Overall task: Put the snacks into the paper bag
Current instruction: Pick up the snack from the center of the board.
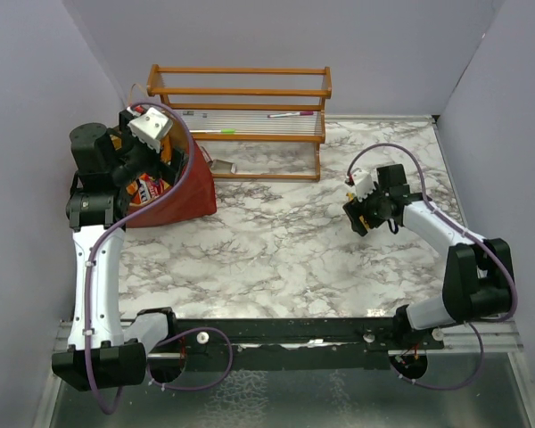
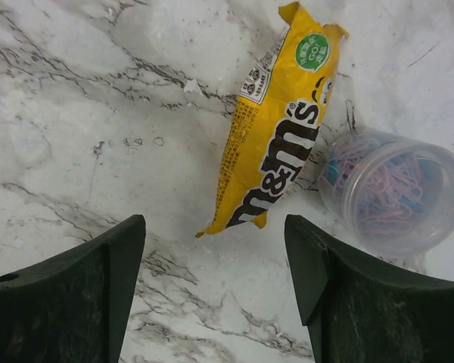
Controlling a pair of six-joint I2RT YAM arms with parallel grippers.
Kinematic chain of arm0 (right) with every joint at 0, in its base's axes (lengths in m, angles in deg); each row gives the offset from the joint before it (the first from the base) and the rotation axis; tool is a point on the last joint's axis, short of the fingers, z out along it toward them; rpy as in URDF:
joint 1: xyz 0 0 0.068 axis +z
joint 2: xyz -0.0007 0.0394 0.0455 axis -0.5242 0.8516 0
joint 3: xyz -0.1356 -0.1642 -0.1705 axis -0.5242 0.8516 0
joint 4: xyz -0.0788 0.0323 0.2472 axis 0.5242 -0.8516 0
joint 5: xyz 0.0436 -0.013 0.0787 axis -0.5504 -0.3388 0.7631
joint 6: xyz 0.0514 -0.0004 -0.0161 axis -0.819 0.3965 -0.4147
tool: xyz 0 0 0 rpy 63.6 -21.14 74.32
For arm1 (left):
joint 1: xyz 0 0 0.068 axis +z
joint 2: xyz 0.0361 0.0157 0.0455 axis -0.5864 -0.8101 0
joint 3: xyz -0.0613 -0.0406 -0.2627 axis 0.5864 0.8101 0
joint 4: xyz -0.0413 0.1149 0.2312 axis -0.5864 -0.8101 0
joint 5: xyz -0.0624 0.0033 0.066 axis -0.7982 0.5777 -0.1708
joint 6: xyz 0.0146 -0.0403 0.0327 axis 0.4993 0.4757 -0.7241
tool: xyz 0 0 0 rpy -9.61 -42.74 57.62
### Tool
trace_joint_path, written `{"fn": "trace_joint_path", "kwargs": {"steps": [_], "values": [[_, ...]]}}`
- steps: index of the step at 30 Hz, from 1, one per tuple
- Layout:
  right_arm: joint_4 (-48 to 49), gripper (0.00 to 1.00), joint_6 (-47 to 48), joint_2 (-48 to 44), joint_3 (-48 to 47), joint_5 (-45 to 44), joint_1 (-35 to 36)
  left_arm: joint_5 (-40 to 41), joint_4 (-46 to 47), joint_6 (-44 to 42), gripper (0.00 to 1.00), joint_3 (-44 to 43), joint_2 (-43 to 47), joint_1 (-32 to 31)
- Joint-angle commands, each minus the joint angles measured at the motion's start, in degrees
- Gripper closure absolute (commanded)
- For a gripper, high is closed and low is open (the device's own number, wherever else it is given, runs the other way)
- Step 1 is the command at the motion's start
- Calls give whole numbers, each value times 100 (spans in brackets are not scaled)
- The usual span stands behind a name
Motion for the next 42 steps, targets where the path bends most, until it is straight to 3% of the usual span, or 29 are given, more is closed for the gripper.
{"fn": "trace_joint_path", "kwargs": {"steps": [1, 8, 15, 23, 30, 36, 42], "values": [[31, 27, 152, 393, -256, -398, 72, -906, -155, 245, 1, 13, 84, 31], [-9, 37, 240, 918, -477, -417, 78, -1682, -239, 356, 2, 59, 146, -11], [-77, 54, 276, 1223, -612, -423, 83, -1859, -319, 354, 3, 188, 109, -137], [-305, 72, 311, 1098, -724, -292, 87, -1087, -694, 113, 7, 46, -222, -678], [-566, 95, 489, 722, -821, -103, 83, -270, -721, 23, 7, 98, -432, -1650], [-1072, 96, 826, 146, -1083, 633, 87, -238, -776, -208, 9, 72, -745, -2119], [-1874, 96, 1470, -461, -1482, 2011, 92, -859, -1045, -947, 13, 67, -1068, -2542]]}}
